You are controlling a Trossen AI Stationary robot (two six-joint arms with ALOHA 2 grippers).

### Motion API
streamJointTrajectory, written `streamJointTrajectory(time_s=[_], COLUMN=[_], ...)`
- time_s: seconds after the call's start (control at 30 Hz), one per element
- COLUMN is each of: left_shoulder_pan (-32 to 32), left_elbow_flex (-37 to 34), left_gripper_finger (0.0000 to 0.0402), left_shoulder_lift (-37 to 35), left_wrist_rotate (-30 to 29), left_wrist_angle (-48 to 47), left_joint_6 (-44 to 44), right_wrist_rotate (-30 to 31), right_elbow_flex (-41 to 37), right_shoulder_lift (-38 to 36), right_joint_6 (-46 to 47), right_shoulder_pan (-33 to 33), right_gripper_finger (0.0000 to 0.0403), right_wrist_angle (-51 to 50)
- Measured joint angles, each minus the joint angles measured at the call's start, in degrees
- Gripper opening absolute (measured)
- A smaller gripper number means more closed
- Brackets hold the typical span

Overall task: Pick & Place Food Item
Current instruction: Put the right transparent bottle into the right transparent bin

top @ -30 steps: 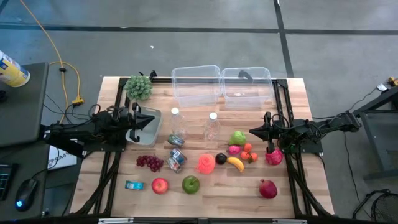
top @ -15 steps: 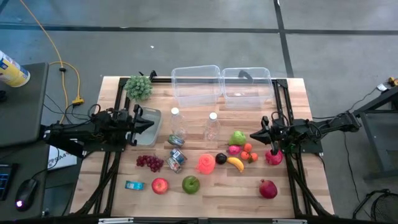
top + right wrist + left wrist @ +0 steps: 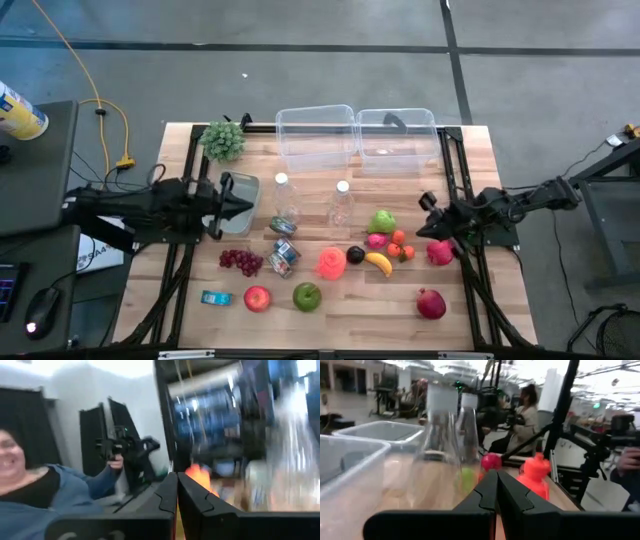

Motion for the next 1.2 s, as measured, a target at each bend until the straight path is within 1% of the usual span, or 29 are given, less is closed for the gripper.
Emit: streamJointTrajectory(time_s=[0.1,0.2,0.27,0.33,0.43,0.5,0.6,0.63,0.67,0.77,0.83,0.87,0.97,1.07,1.13,1.2], left_shoulder_pan=[-2.1,-5.2,-7.4,-9.4,-12.6,-14.8,-18.4,-19.7,-20.9,-24.0,-25.7,-26.5,-28.2,-28.8,-28.8,-28.8], left_elbow_flex=[8.6,15.0,18.3,21.4,26.7,30.4,33.2,33.3,33.3,33.4,33.4,33.4,33.5,33.5,33.5,33.5], left_gripper_finger=[0.0001,0.0001,0.0000,0.0000,0.0000,0.0000,0.0000,0.0000,0.0000,0.0000,0.0000,0.0000,0.0000,0.0000,0.0000,0.0000], left_shoulder_lift=[5.0,11.1,14.8,17.9,21.5,23.2,24.1,24.1,24.0,23.2,22.5,22.2,21.5,21.4,21.4,21.4], left_wrist_rotate=[-3.7,-7.1,-9.8,-14.0,-19.9,-22.1,-23.1,-23.2,-23.2,-24.4,-27.0,-28.3,-32.4,-35.7,-37.2,-38.7], left_wrist_angle=[-9.2,-13.0,-13.3,-13.2,-17.2,-21.9,-26.8,-26.9,-26.7,-24.1,-23.0,-22.8,-22.7,-22.7,-22.4,-21.7], left_joint_6=[0.3,-0.8,0.8,3.7,4.5,2.9,-1.1,-2.0,-2.6,-3.1,-2.3,-1.4,0.3,0.6,0.6,1.0], right_wrist_rotate=[-3.2,-2.6,0.5,5.1,13.1,21.2,30.7,32.2,32.3,30.5,30.5,31.6,38.7,45.5,46.9,46.4], right_elbow_flex=[1.2,3.1,4.3,6.1,10.5,14.0,19.2,20.8,22.1,27.3,31.8,33.9,39.6,43.2,44.2,44.2], right_shoulder_lift=[2.0,4.5,6.8,9.9,15.1,18.4,23.3,25.5,27.6,34.4,38.9,40.9,46.6,51.1,53.0,54.3], right_joint_6=[-12.3,-17.1,-19.0,-20.6,-23.5,-22.2,-17.8,-16.9,-15.7,-12.8,-12.6,-12.6,-13.0,-13.1,-13.1,-12.8], right_shoulder_pan=[2.4,5.0,6.3,7.5,8.4,8.6,8.6,8.5,8.5,8.9,10.0,10.8,12.8,14.0,14.7,15.2], right_gripper_finger=[0.0001,0.0001,0.0001,0.0001,0.0001,0.0001,0.0001,0.0001,0.0001,0.0008,0.0023,0.0034,0.0082,0.0139,0.0177,0.0210], right_wrist_angle=[4.7,8.6,8.2,7.7,5.5,4.2,1.7,0.6,-0.4,-1.1,-1.2,-2.3,-6.5,-6.9,-7.1,-7.3])
